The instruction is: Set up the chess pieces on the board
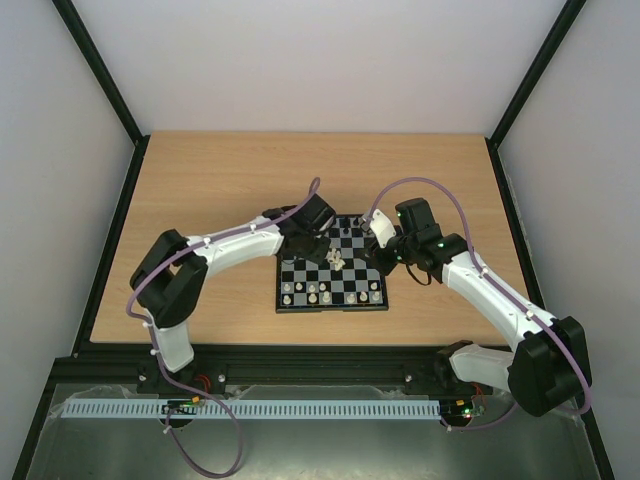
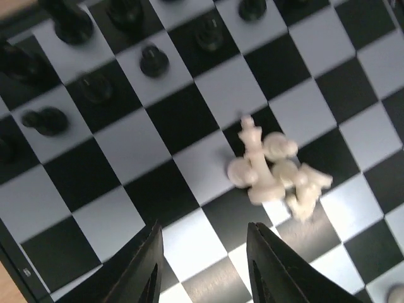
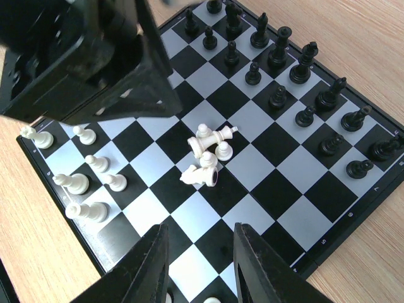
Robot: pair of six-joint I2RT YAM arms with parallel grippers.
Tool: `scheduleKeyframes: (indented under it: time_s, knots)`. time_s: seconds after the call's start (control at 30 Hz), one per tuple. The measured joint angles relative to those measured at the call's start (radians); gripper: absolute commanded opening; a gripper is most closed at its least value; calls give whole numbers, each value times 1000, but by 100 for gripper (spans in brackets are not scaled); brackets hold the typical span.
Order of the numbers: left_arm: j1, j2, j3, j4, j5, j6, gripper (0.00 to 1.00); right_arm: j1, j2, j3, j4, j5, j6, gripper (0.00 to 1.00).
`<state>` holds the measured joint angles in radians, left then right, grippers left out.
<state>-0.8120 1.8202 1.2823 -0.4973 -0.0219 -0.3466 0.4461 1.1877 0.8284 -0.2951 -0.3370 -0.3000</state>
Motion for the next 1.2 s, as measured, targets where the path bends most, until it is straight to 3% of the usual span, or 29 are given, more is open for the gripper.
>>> scheduleKeyframes:
  time_s: [0.27, 0.4, 0.7, 1.2]
  knots:
    - [16, 52, 86, 24, -8, -23, 39, 0, 0, 0, 0, 0, 0, 31]
    - [15, 104, 120, 35, 15, -24, 34, 0, 0, 0, 0, 0, 0, 31]
    - [15, 141, 122, 33, 24, -24, 24, 0, 0, 0, 0, 0, 0, 31]
    - [15, 141, 100, 32, 24, -23, 23, 0, 0, 0, 0, 0, -3, 31]
